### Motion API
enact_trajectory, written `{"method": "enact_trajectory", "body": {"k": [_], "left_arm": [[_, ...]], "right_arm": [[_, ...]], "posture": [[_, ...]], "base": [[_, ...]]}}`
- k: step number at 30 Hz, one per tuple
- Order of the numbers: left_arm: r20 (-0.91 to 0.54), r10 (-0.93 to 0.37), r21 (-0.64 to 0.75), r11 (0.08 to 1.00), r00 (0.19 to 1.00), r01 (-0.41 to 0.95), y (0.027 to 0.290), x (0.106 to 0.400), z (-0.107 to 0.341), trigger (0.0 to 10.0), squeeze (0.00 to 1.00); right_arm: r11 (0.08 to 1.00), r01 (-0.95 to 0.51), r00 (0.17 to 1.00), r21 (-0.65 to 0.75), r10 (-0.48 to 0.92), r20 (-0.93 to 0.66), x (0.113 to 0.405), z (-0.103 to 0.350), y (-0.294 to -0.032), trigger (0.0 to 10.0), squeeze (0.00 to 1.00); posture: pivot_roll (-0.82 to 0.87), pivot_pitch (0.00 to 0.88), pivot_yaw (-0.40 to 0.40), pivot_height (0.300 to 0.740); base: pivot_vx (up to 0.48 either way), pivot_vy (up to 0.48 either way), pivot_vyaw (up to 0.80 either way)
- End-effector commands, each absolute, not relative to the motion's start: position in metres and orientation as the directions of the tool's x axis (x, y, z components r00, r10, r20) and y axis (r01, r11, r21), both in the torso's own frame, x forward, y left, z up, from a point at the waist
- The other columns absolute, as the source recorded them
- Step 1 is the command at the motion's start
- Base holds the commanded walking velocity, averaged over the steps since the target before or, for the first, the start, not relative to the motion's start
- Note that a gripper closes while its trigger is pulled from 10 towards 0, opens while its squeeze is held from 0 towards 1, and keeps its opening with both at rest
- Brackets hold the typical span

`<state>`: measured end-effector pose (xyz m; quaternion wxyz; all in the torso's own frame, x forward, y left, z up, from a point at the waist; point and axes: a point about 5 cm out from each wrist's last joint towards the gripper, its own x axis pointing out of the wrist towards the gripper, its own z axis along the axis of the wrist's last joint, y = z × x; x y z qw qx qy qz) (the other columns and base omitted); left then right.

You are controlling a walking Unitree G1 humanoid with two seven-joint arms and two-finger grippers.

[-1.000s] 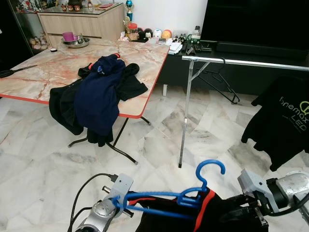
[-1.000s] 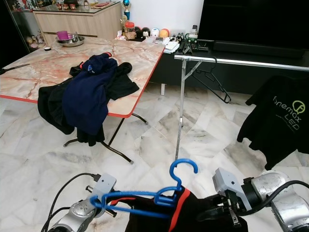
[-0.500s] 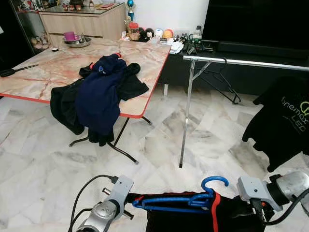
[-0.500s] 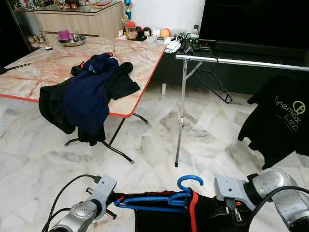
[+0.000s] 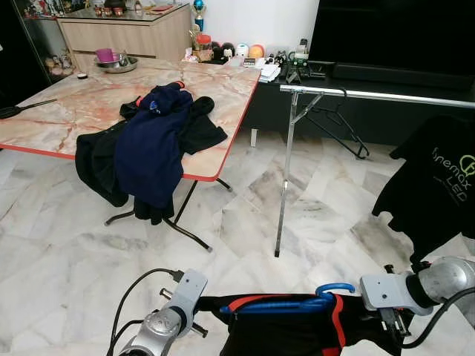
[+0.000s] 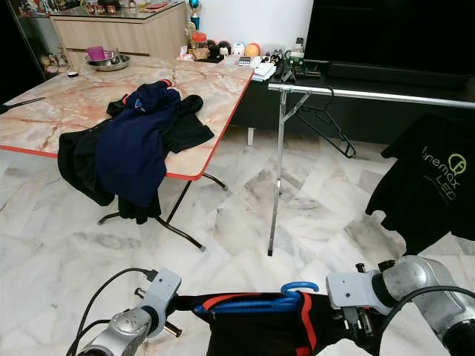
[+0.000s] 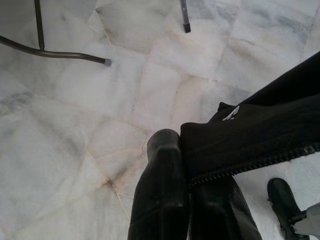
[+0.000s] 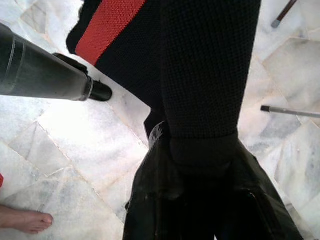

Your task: Hang hanger

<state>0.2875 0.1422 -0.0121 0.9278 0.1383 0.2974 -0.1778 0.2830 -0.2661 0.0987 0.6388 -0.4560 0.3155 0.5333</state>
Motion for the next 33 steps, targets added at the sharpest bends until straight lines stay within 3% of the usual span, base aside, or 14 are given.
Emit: {"method": "enact_trajectory", "body": {"k": [1,11,17,21,28,33], "left_arm": [[-0.644,-0.164,0.186,0.914,0.747,0.361,0.166,0.280,-0.020,0.0,0.00],[-0.608,-0.196,0.175,0.912,0.770,0.370,0.165,0.289,-0.010,0.0,0.00],[-0.562,-0.254,0.156,0.902,0.787,0.403,0.159,0.299,0.003,0.0,0.00],[-0.562,-0.297,0.161,0.876,0.772,0.455,0.156,0.302,0.006,0.0,0.00],[-0.584,-0.321,0.143,0.863,0.745,0.484,0.153,0.297,0.002,0.0,0.00],[-0.584,-0.337,0.136,0.856,0.738,0.498,0.152,0.296,0.002,0.0,0.00]], "right_arm": [[0.049,-0.970,0.243,-0.240,0.310,-0.919,0.282,0.101,-0.284,0.0,0.00],[0.042,-0.979,0.203,-0.199,0.244,-0.948,0.276,0.080,-0.280,0.0,0.00],[0.083,-0.965,0.261,-0.248,0.230,-0.938,0.280,0.071,-0.275,0.0,0.00],[0.205,-0.919,0.385,-0.335,0.297,-0.874,0.293,0.072,-0.261,0.0,0.00],[0.254,-0.919,0.380,-0.302,0.359,-0.853,0.290,0.066,-0.254,0.0,0.00],[0.221,-0.935,0.339,-0.279,0.320,-0.884,0.284,0.059,-0.255,0.0,0.00]], "posture": [[0.06,0.073,-0.022,0.740],[0.07,0.077,-0.024,0.740],[0.08,0.079,-0.023,0.740],[0.07,0.081,-0.018,0.740],[0.07,0.081,-0.017,0.740],[0.07,0.083,-0.021,0.740]], "base": [[0.000,0.000,0.00],[0.000,0.000,0.00],[0.000,0.000,0.00],[0.000,0.000,0.00],[0.000,0.000,0.00],[0.000,0.000,0.00]]}}
